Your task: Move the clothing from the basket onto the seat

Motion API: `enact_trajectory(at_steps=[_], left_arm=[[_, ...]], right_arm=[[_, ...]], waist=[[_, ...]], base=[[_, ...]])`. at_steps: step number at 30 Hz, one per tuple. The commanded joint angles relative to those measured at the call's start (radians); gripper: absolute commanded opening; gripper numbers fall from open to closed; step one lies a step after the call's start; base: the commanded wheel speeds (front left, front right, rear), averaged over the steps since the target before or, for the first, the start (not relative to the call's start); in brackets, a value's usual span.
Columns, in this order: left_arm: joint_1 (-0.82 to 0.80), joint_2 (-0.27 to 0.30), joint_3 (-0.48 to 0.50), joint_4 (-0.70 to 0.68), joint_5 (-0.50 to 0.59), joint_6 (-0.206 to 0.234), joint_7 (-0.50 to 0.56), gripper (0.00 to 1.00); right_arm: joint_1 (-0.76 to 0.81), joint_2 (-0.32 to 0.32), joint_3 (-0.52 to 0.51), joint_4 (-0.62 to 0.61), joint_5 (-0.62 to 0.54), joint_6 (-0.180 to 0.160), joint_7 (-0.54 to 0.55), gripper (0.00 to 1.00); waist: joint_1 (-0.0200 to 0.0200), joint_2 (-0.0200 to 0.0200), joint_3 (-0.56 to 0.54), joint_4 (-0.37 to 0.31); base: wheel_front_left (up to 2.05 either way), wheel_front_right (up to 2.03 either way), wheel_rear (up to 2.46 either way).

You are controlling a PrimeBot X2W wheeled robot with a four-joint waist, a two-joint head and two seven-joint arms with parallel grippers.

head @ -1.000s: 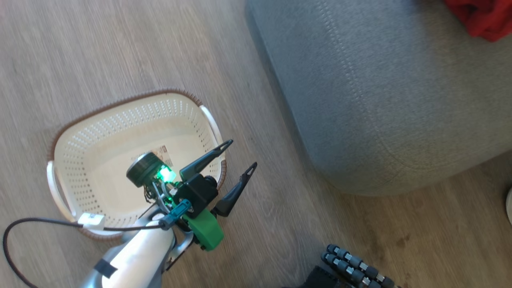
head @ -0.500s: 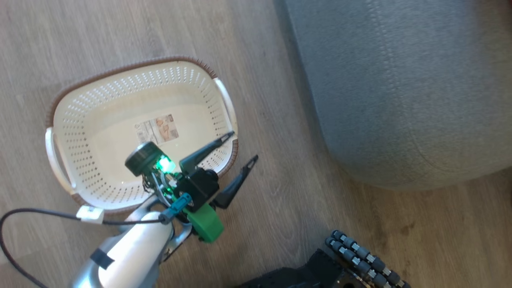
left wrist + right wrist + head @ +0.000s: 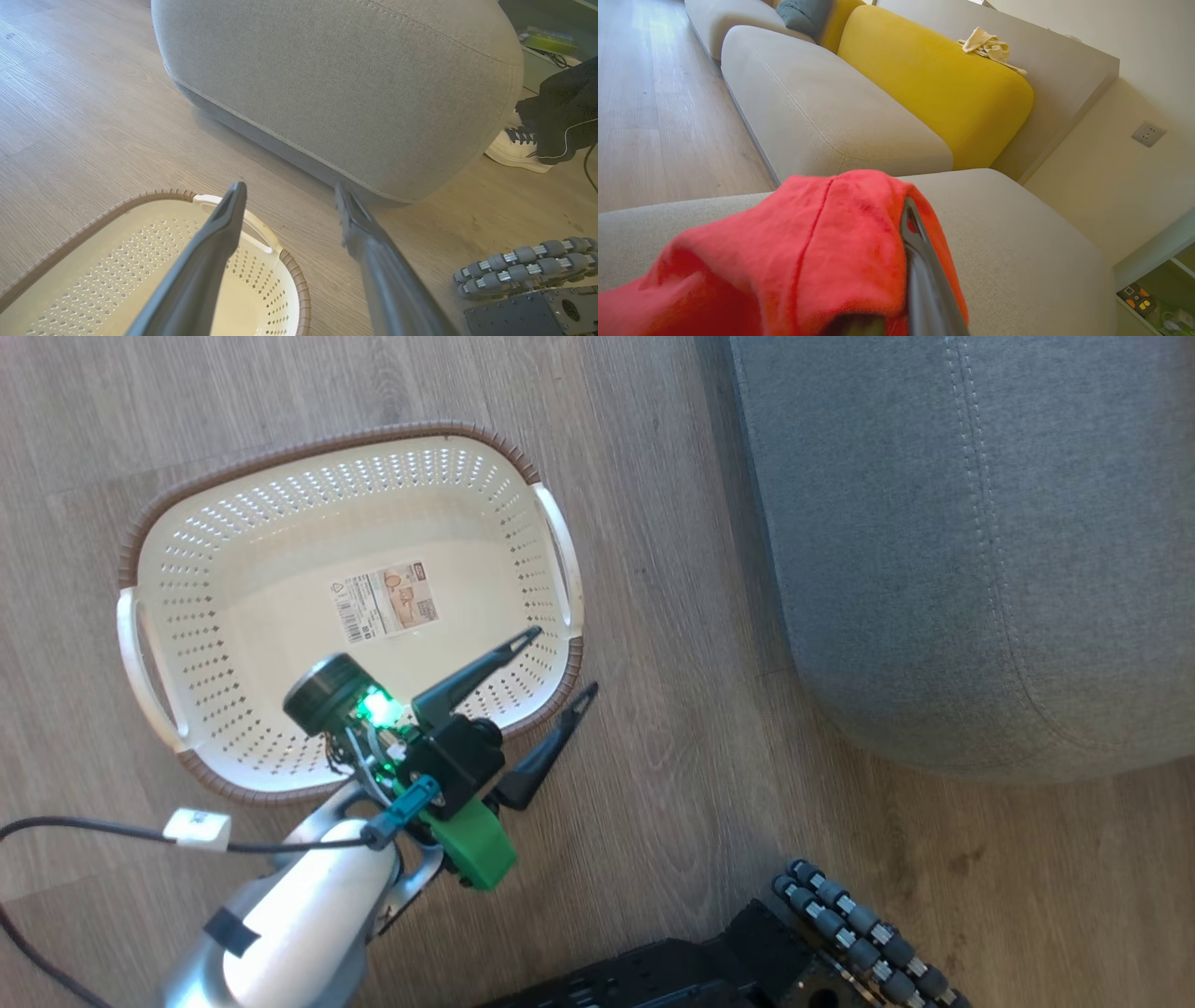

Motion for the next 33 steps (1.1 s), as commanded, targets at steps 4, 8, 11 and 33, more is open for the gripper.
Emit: enact_trajectory(at_steps=[4,8,11,33], left_arm=[[-0.011,0.008,0.04,-0.04,0.011,-0.001,-0.005,1.0],[-0.011,0.008,0.04,-0.04,0.012,-0.001,-0.005,1.0],[-0.01,0.011,0.042,-0.042,0.012,-0.001,-0.005,1.0],[0.041,-0.053,0.035,-0.004,-0.011,-0.001,-0.005,1.0]], right_arm=[[0.044,-0.015,0.029,-0.029,-0.033,0.0,0.031,0.0],[0.077,-0.01,0.028,-0.023,-0.036,0.0,0.095,0.0],[0.107,-0.008,0.057,-0.024,-0.037,0.0,0.139,0.0],[0.149,-0.022,0.163,-0.029,-0.037,0.0,0.143,1.0]], waist=[[-0.0001,0.0,0.0,-0.006],[-0.0001,0.0,-0.004,-0.012],[-0.0001,0.0,-0.005,-0.018],[-0.0001,0.0,-0.206,-0.047]], base=[[0.0,0.0,0.0],[0.0,0.0,0.0],[0.0,0.0,0.0],[0.0,0.0,0.0]])
